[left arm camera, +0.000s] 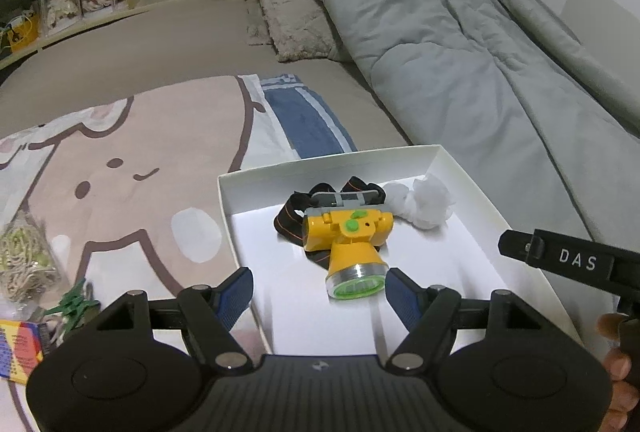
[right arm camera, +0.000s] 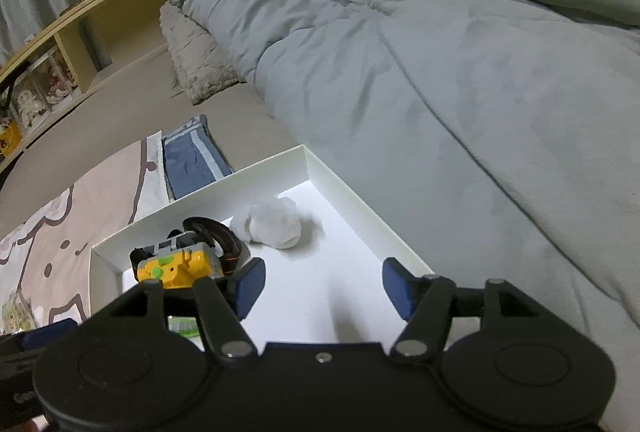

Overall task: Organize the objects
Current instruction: 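Withdraw both tools from the tray back toward the remaining objects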

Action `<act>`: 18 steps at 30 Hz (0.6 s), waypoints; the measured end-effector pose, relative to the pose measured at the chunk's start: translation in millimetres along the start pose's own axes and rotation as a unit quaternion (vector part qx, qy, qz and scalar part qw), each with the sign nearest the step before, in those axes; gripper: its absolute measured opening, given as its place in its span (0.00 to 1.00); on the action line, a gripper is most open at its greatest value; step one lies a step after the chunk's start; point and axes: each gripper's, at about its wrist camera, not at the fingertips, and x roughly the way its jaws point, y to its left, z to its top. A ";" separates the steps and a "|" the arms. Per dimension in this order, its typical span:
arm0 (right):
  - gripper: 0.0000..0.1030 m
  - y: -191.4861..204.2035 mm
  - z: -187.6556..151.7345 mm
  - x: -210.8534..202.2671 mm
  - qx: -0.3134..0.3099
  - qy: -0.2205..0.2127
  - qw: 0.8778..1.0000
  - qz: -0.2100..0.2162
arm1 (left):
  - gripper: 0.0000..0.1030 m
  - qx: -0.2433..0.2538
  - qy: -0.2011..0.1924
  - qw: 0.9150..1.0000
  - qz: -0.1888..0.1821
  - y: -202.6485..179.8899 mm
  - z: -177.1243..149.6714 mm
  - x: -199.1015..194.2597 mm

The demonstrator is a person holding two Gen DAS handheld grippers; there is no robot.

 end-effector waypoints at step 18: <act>0.79 8.6 -21.8 -52.6 -0.024 -0.022 0.999 -0.027 | 0.84 0.002 -0.012 1.000 0.013 17.0 -20.8 -55.6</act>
